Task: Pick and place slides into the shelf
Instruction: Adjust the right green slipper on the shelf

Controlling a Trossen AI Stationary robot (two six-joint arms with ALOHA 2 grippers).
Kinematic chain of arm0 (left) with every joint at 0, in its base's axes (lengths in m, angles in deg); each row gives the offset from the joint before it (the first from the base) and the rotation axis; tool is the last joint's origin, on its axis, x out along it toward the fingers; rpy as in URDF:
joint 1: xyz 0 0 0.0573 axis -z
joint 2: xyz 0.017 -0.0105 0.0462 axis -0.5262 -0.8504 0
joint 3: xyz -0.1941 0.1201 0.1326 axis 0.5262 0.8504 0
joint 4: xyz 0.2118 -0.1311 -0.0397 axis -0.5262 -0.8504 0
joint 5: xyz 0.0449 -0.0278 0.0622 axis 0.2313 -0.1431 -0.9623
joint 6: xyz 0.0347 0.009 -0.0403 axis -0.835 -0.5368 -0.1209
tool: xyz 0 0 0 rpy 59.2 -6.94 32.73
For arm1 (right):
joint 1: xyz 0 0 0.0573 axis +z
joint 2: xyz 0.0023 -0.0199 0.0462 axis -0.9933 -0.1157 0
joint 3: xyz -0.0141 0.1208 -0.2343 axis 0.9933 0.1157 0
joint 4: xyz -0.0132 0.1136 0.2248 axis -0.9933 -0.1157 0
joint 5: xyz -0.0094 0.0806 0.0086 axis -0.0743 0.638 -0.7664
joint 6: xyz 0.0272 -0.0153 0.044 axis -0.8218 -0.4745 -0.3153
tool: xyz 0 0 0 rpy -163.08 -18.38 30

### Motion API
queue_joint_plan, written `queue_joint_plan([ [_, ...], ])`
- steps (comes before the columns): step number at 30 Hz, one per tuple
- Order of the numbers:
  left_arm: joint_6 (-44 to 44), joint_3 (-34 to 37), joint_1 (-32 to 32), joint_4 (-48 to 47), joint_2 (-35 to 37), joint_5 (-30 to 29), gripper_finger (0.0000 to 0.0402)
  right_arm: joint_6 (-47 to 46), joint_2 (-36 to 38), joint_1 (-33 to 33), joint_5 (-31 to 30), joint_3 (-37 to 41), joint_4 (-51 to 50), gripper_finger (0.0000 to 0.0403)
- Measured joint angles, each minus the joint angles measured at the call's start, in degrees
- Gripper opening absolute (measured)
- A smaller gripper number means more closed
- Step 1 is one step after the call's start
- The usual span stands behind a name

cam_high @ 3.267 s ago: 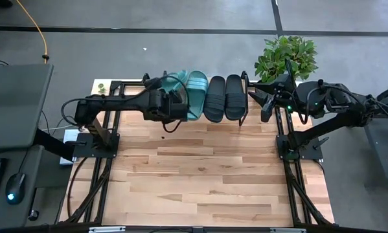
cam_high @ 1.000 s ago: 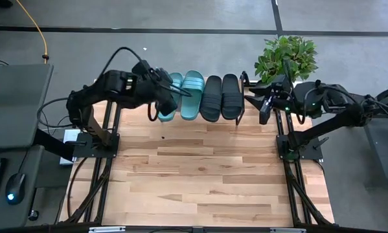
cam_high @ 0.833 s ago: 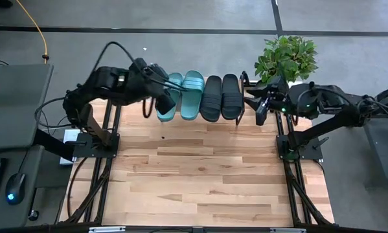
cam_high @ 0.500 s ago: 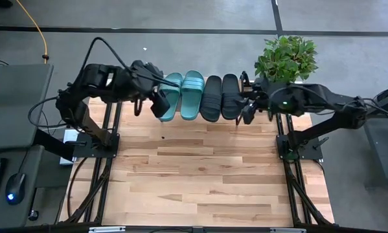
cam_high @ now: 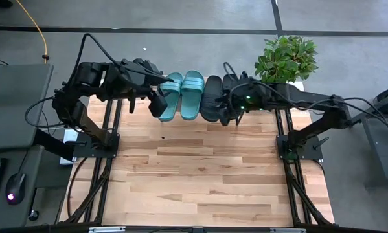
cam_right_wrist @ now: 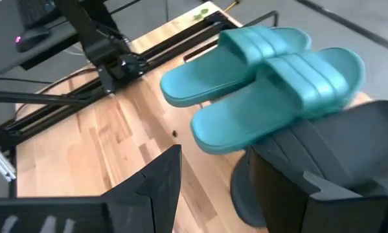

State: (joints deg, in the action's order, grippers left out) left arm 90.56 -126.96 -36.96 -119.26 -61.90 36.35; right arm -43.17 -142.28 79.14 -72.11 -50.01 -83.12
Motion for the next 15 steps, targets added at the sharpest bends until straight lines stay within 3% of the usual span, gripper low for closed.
queue_joint_plan([
  [10, -0.39, 0.02, 0.00, -0.13, -0.02, 0.92, 0.0189, 5.14, -7.13, -3.39, 6.01, 0.00, 4.60, 0.0170],
  [15, -0.41, 0.02, 0.00, -0.29, -0.02, 1.37, 0.0189, 7.23, -10.16, -4.90, 6.10, 0.00, 4.66, 0.0170],
])
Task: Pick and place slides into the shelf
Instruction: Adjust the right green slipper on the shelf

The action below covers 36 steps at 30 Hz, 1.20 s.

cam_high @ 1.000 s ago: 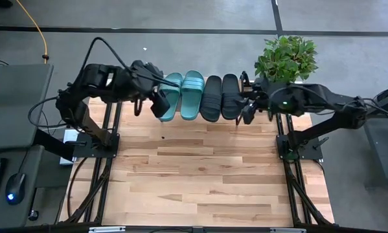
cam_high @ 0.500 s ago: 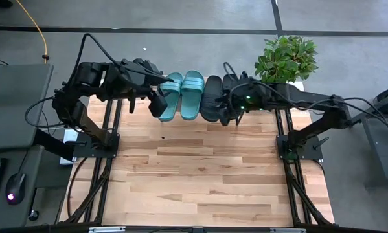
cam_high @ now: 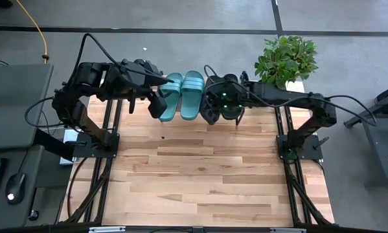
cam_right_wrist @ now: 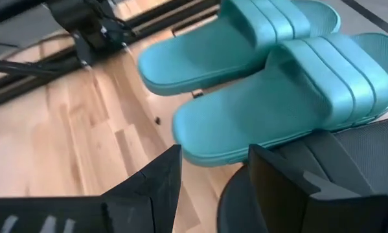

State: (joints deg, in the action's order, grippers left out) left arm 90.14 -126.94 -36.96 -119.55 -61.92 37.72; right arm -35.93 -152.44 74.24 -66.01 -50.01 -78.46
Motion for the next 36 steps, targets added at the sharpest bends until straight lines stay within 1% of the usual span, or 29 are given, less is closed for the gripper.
queue_joint_plan([
  [2, 0.00, 0.00, 0.00, -0.06, 0.00, 0.07, 0.0189, 0.71, -1.04, -0.51, 0.20, 0.00, 0.01, 0.0170],
  [6, 0.02, 0.00, 0.00, -0.09, 0.00, 0.21, 0.0189, 0.74, -3.43, -1.42, 2.48, 0.00, 0.76, 0.0170],
  [9, 0.02, 0.00, 0.00, -0.08, 0.00, 0.47, 0.0189, 0.90, -4.75, -1.53, 2.44, 0.00, 0.94, 0.0170],
  [15, 0.02, 0.00, 0.00, -0.02, 0.00, 1.04, 0.0189, 2.10, -6.99, -1.94, 0.29, 0.00, 1.22, 0.0170],
  [21, 0.02, 0.00, 0.00, 0.23, 0.00, 1.08, 0.0189, 2.40, -9.17, -3.25, -0.11, 0.00, 1.28, 0.0170],
  [24, 0.02, 0.00, 0.00, 0.27, 0.00, 1.09, 0.0189, 2.91, -10.24, -3.57, 0.28, 0.00, 1.12, 0.0170],
  [31, 0.04, 0.00, 0.00, 0.31, 0.00, 1.29, 0.0189, 2.39, -12.53, -3.66, 3.25, -0.09, 0.79, 0.0170],
  [36, 0.04, 0.00, 0.00, 0.33, 0.00, 1.29, 0.0189, 2.17, -12.39, -3.57, 2.89, -0.09, 0.82, 0.0170],
])
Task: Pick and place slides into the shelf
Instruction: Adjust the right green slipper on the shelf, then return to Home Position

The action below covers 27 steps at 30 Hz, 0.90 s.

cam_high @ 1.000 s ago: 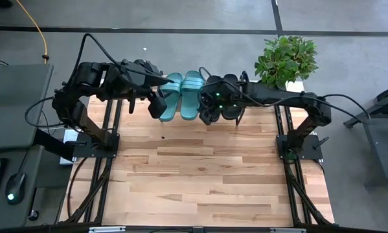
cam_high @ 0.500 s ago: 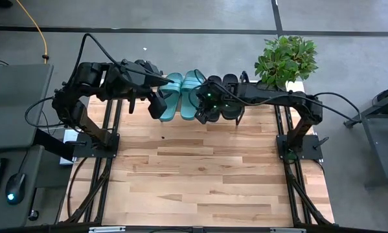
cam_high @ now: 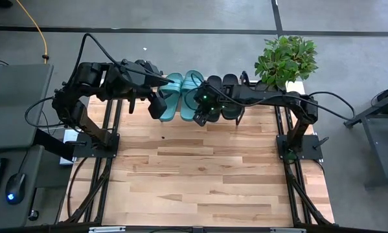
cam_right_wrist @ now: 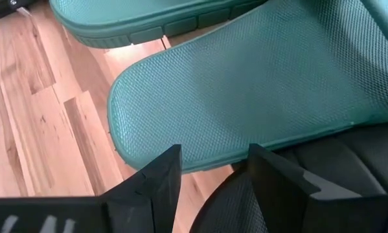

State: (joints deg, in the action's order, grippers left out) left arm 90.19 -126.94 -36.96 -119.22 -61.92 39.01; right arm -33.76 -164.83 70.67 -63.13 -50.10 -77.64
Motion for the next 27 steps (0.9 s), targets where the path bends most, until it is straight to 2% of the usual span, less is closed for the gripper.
queue_joint_plan([
  [7, 0.00, 0.00, 0.00, 0.00, 0.00, 0.00, 0.0189, -0.60, 0.58, -0.07, 0.08, -0.41, -0.84, 0.0170],
  [11, -0.02, 0.02, 0.00, 0.00, 0.00, 0.22, 0.0189, -0.32, 0.60, -0.07, 0.06, -3.21, -2.43, 0.0170],
  [20, -3.27, 0.07, 0.00, 0.03, 0.35, 0.53, 0.0188, 3.03, 0.76, -0.09, -0.83, -15.94, -6.99, 0.0170],
  [27, -7.07, 0.06, 0.00, 3.58, 4.52, 1.09, 0.0189, 4.10, 0.80, -0.92, 5.89, -27.35, -8.03, 0.0170],
])
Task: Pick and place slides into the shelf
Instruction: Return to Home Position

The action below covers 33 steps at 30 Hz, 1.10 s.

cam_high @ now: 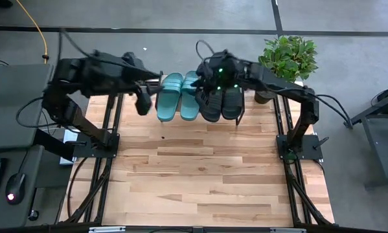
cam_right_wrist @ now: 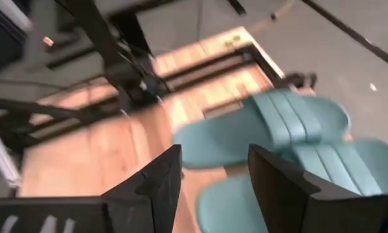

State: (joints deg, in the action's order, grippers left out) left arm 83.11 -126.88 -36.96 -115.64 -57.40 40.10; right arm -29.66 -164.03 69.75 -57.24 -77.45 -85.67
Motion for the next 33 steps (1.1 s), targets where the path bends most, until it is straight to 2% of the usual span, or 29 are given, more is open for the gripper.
queue_joint_plan([
  [11, -4.36, -0.06, -0.02, 4.26, 7.33, 6.52, 0.0189, -0.05, 0.00, 0.80, 4.19, -16.65, -4.78, 0.0170],
  [17, -5.87, -0.06, -0.02, 5.67, 8.01, 12.00, 0.0189, -2.43, 5.35, 2.53, 4.20, -13.73, -3.49, 0.0170],
  [25, -8.04, 0.57, -0.02, 5.13, 8.20, 13.07, 0.0189, -1.22, 12.60, 6.24, -3.05, -13.72, -6.90, 0.0170],
  [33, -9.45, 0.55, -0.02, 6.69, 9.58, 19.39, 0.0189, -0.85, 17.90, 8.52, -6.68, -13.72, -8.43, 0.0170],
])
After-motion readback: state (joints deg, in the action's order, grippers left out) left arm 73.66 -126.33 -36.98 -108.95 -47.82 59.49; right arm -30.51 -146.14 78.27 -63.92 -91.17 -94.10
